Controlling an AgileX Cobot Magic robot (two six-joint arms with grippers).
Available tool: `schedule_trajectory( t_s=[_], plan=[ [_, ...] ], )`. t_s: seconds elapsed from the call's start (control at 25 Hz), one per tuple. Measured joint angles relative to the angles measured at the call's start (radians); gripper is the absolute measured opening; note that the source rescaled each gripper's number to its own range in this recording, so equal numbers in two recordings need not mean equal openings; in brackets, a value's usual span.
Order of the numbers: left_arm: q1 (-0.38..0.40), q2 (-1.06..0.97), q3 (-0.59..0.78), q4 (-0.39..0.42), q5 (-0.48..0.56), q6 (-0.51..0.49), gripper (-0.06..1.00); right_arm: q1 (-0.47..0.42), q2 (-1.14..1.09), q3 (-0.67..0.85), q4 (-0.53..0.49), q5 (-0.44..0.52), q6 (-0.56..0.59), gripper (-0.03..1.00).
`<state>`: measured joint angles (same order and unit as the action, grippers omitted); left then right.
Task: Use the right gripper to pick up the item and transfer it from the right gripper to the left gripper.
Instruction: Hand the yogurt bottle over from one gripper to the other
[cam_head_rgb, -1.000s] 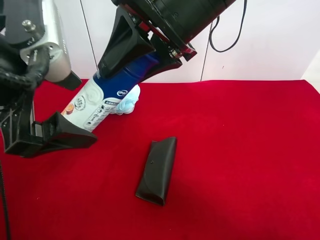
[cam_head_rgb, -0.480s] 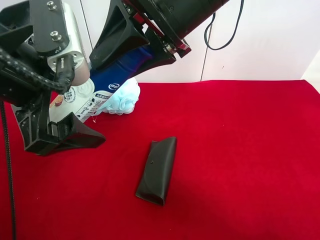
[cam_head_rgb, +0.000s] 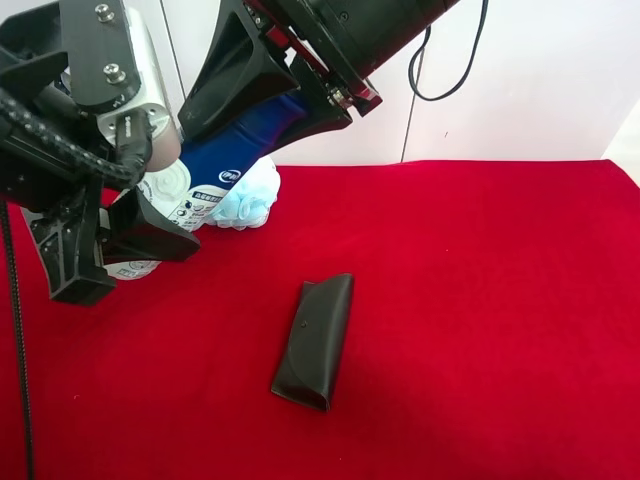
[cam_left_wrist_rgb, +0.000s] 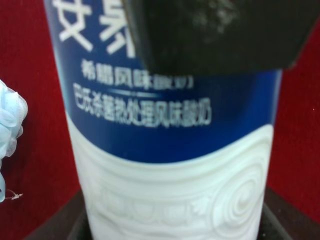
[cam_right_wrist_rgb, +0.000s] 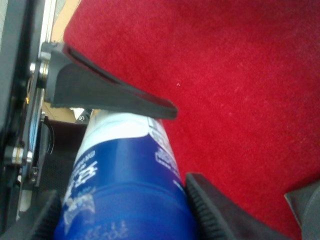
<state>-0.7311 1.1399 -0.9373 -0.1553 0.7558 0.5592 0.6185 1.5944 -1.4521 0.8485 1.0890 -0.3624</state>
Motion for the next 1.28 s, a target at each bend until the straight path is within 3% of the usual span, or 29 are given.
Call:
schedule_trajectory(
  t_s=[0.4,1.0,1.08,1.16,1.28],
  plan=[
    [0.000,0.004,0.000,0.001,-0.001,-0.001,0.12,0.006,0.000,0.000,-0.019,0.002,-0.008,0.01],
    [0.000,0.007,0.000,0.005,0.011,0.002,0.12,0.011,-0.008,0.000,-0.047,-0.040,-0.042,0.11],
    [0.000,0.007,0.000,0.005,0.011,0.002,0.12,0.011,-0.008,0.000,-0.048,-0.037,-0.058,0.33],
    [0.000,0.007,0.000,0.005,0.011,0.002,0.12,0.011,-0.008,0.000,-0.059,-0.019,-0.074,0.74],
    [0.000,0.007,0.000,0.005,0.011,0.002,0.12,0.011,-0.008,0.000,-0.094,-0.013,-0.080,0.94]
  ],
)
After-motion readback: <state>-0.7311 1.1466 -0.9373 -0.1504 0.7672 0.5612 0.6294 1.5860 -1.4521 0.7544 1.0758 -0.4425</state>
